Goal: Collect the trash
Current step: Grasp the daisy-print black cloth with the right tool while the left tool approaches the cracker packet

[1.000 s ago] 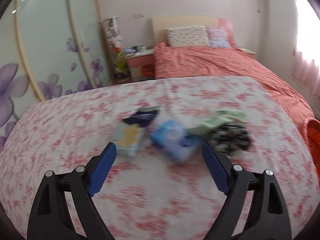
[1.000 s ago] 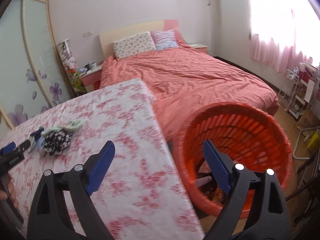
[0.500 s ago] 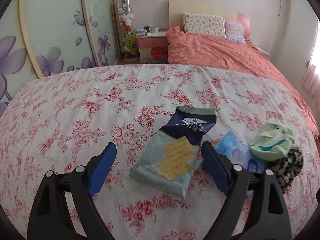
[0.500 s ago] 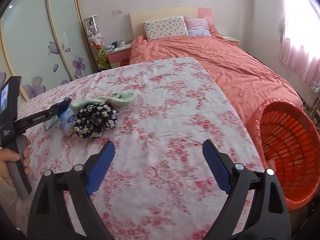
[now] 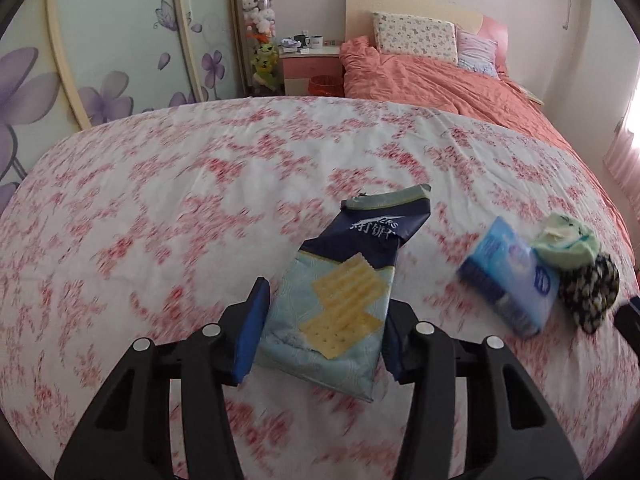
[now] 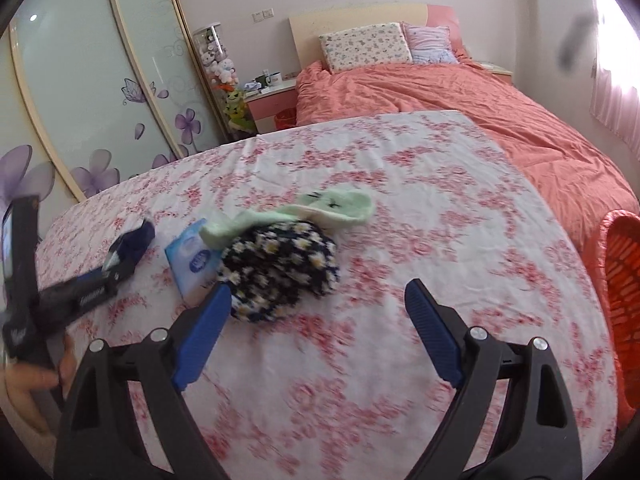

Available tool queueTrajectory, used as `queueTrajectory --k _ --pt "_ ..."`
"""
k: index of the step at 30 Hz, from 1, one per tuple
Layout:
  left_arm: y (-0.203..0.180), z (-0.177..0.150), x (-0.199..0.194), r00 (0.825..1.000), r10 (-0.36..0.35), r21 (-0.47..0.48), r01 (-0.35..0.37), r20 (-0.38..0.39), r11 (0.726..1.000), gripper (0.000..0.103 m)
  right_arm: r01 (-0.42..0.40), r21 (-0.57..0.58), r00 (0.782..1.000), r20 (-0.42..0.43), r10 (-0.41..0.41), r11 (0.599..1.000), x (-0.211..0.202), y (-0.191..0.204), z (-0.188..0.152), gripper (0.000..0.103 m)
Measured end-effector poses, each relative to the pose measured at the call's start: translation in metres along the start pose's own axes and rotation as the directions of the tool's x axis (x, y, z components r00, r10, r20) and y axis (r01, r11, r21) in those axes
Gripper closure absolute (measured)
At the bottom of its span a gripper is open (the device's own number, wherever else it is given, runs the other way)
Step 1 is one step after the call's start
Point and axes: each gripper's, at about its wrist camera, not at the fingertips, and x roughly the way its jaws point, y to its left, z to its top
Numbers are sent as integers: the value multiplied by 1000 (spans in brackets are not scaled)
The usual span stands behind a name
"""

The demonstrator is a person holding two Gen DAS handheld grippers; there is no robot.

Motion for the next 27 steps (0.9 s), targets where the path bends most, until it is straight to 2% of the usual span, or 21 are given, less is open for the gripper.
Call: queueTrajectory --k 3,5,6,7,10,16,21,27 --pt "12 -9 -8 1000 3 -27 -3 -5 1000 52 12 -3 1000 -19 -12 1000 16 10 4 16" --pt "14 -9 -9 1000 -2 -38 2 -6 999 52 18 -17 999 -34 -19 1000 24 13 5 25" --pt "14 -9 -9 1000 -2 -39 2 -7 999 52 17 -31 998 -58 -18 999 30 16 5 41" --pt "13 -9 -9 1000 -1 -37 0 -6 999 52 11 -36 997 -80 -14 999 34 16 4 61" --pt "9 -13 -11 1000 -2 -25 2 0 1000 52 1 -40 997 -80 -5 999 27 11 -2 80" --pt "-5 -27 -23 999 -36 5 36 6 999 52 33 -28 997 -69 -35 999 -6 -13 -26 82" --pt "-18 -36 -31 998 -63 27 63 7 998 52 129 -22 990 -54 -130 991 -26 -36 -42 82" --pt "-30 -40 -27 999 -48 37 48 0 998 52 144 -30 987 -66 -145 989 -24 -40 -46 77"
